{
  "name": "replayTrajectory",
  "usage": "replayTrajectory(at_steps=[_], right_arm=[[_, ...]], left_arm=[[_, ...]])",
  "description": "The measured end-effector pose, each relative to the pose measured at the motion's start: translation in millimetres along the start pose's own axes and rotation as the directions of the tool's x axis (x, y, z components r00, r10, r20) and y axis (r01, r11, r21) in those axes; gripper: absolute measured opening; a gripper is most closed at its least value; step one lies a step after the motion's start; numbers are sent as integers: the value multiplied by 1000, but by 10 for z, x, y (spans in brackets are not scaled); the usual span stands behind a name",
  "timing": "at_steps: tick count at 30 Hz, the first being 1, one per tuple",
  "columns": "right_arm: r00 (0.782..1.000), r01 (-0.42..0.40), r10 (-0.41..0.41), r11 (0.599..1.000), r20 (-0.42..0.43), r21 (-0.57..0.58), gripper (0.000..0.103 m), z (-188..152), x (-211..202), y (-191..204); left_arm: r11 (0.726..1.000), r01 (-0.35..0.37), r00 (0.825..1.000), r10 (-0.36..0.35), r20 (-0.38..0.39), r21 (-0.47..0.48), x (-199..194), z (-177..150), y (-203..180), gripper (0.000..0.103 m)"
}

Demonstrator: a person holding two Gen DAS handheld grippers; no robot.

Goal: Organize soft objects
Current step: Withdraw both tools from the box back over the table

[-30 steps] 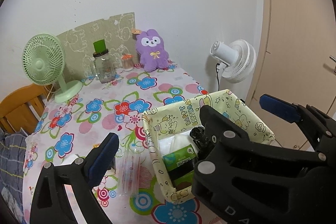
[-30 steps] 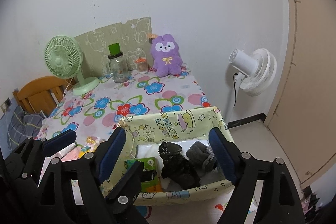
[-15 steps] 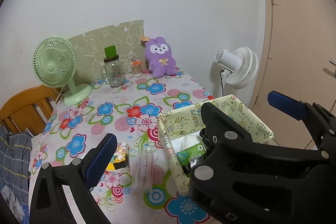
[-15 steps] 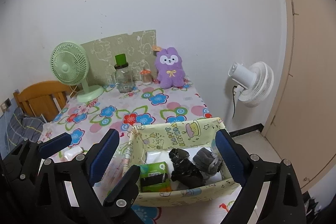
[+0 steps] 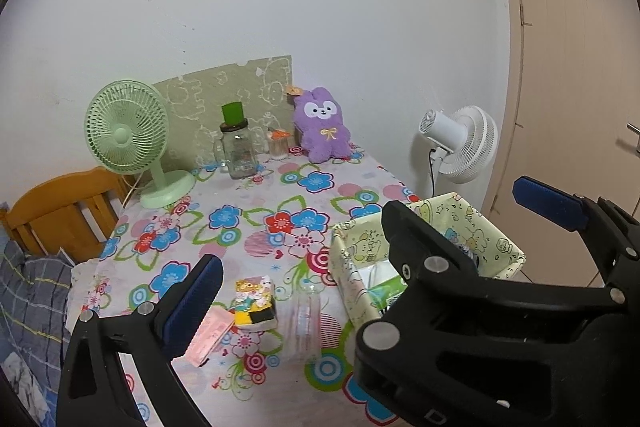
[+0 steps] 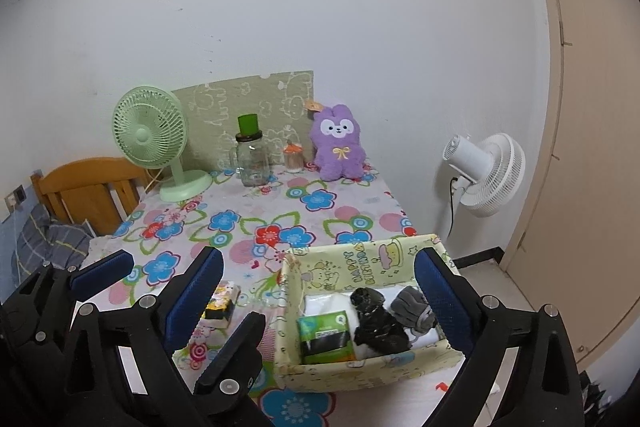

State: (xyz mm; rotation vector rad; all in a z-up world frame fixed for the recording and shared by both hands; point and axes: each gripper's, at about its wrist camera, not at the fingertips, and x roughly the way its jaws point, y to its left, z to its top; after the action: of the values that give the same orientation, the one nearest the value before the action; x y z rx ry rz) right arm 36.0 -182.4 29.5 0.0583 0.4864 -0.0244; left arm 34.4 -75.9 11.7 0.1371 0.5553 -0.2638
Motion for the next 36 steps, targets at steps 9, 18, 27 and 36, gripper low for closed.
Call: replayTrajectory(at_steps=[9,18,27,36], right_arm=[[1000,-12,12,1000,7,-4,98,-53,-69,180],[999,-33,33,999,-1,-12,97,-95,-47,337],[997,-71,70,997,-34,-14,91,-172,66,483],[992,-112,111,994,-67,-13,90,-265,208,615]], left_arm=[[1000,-9,1000,9,20,-3,-91,-66,171,102],[1000,-16,1000,16,21,-8,-117,-131,310,102],[999,-27,1000,27,0,-25,-52,-224,454,102],[998,-34,999,33,-21,-47,57,-342,603,102]])
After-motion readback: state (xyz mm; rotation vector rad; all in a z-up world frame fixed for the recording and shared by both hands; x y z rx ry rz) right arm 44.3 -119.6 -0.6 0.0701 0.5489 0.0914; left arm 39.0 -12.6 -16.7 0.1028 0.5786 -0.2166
